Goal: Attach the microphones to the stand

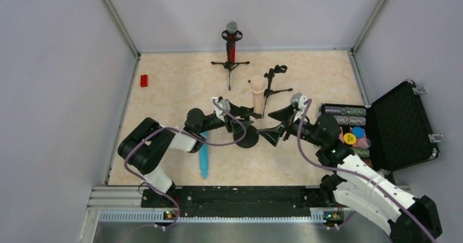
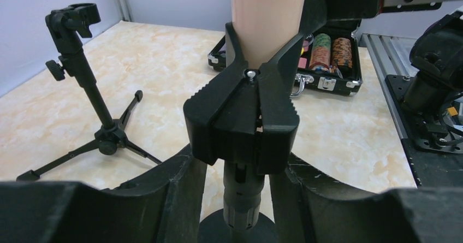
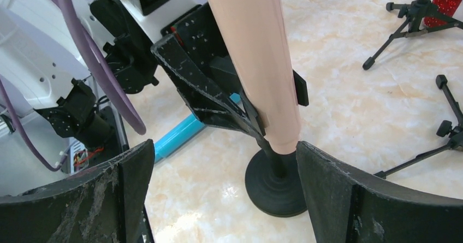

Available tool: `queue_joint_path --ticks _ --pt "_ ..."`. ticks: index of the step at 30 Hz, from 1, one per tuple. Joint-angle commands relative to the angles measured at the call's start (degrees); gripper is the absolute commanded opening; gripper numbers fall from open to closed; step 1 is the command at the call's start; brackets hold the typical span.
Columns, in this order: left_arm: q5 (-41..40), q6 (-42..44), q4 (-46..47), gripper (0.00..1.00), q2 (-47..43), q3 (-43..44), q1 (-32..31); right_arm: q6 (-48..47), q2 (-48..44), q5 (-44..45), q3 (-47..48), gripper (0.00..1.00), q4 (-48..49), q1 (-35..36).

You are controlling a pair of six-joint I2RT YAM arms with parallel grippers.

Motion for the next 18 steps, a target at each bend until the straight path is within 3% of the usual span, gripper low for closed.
queue_joint_path --ticks 1,2,5,7,18 --pt "2.07 -1.7 5.88 0.48 -1.35 0.93 0.17 0.26 -0.31 -0.1 -0.88 0.97 1.71 -0.62" --pt "2.33 -1.84 6.0 0.46 -1.44 0.93 0.24 0.27 -0.3 -0.16 -1.31 0.97 1.72 -0.62" --pt "2.76 -2.39 6.27 0.15 -1.72 1.01 0.33 0.32 -0.38 -0.06 -2.7 0.96 2.35 -0.61" --pt "2.85 -2.86 6.65 0.01 -2.17 1.01 0.32 0.13 -0.32 0.24 -4.19 0.96 3.08 -0.59" --pt "2.72 -6.61 5.88 0.0 -6.22 2.6 0.14 -5.02 2.29 0.41 -11.42 0.95 14.54 -0.56"
